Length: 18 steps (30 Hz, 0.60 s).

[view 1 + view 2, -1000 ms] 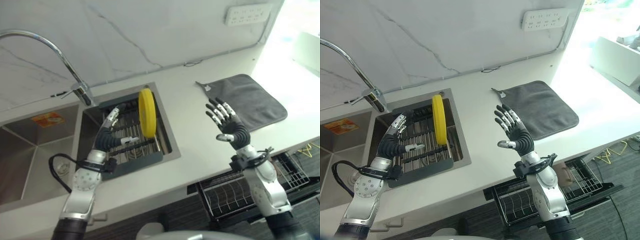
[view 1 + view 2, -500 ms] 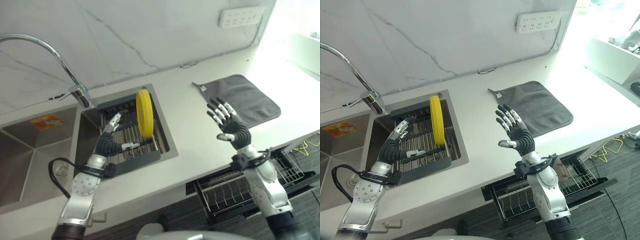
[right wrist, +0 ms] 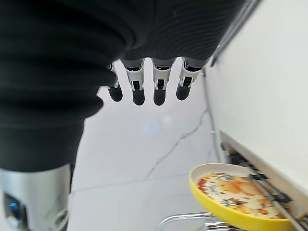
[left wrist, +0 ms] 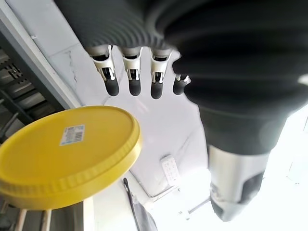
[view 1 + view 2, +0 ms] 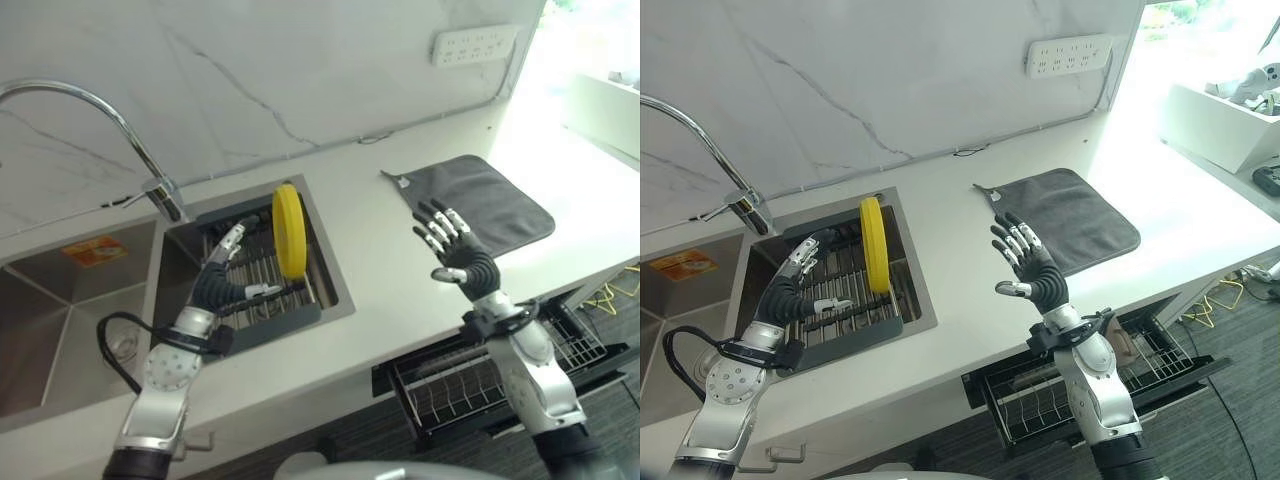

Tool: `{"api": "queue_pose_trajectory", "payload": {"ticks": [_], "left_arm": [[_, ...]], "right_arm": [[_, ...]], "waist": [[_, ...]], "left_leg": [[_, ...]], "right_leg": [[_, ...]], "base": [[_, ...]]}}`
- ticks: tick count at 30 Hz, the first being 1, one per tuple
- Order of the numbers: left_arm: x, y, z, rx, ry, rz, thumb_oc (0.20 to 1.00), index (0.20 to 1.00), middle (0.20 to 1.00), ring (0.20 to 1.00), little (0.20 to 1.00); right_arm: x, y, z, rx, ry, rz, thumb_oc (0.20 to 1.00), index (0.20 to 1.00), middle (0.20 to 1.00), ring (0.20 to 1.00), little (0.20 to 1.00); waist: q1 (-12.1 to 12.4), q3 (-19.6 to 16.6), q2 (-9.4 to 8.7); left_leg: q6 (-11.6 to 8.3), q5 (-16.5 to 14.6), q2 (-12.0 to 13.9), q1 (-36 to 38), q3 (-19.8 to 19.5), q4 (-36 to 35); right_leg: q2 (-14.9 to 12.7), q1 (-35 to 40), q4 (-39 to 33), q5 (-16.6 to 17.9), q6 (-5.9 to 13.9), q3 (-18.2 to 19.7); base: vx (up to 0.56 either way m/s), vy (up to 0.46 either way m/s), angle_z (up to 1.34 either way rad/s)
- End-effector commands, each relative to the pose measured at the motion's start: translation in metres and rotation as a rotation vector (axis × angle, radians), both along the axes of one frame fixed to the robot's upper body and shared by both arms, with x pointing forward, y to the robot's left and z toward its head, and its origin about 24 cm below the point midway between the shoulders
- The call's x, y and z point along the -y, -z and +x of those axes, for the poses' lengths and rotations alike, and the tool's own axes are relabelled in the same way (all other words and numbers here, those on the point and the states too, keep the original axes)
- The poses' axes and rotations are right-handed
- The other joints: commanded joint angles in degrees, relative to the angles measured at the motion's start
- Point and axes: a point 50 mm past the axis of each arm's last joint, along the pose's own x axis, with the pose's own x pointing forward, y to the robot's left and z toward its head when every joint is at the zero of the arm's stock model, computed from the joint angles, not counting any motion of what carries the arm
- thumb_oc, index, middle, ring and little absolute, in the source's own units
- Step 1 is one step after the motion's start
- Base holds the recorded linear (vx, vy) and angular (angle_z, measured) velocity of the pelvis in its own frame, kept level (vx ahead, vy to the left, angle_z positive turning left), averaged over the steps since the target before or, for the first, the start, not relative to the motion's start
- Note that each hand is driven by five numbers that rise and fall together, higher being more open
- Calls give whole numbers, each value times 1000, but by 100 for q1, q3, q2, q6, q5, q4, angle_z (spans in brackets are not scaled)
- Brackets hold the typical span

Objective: Place the dishes in the dishwasher.

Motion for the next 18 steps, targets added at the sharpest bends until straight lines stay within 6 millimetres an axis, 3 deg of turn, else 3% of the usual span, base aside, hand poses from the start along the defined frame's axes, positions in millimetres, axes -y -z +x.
{"api": "queue_pose_trajectory", "payload": {"ticks": [1, 18], "left_arm": [[-6, -20, 5, 97, -15, 2, 1000, 1000, 1000, 1000, 1000], [-9, -43, 0, 276, -84, -19, 1000, 1000, 1000, 1000, 1000]], "right_arm": [[0, -11, 5, 45, 20, -41, 1000, 1000, 1000, 1000, 1000], [-17, -10, 34, -7, 98, -28, 1000, 1000, 1000, 1000, 1000]], "waist": [[169, -89, -186], [790, -199, -334]], "left_leg": [[-10, -159, 183, 132, 35, -4], [23, -144, 155, 115, -273, -4]], "right_leg": [[-447, -150, 124, 309, 175, -664], [-496, 107, 124, 258, 145, -1031]], "base": [[0, 0, 0], [-2, 32, 12]]}}
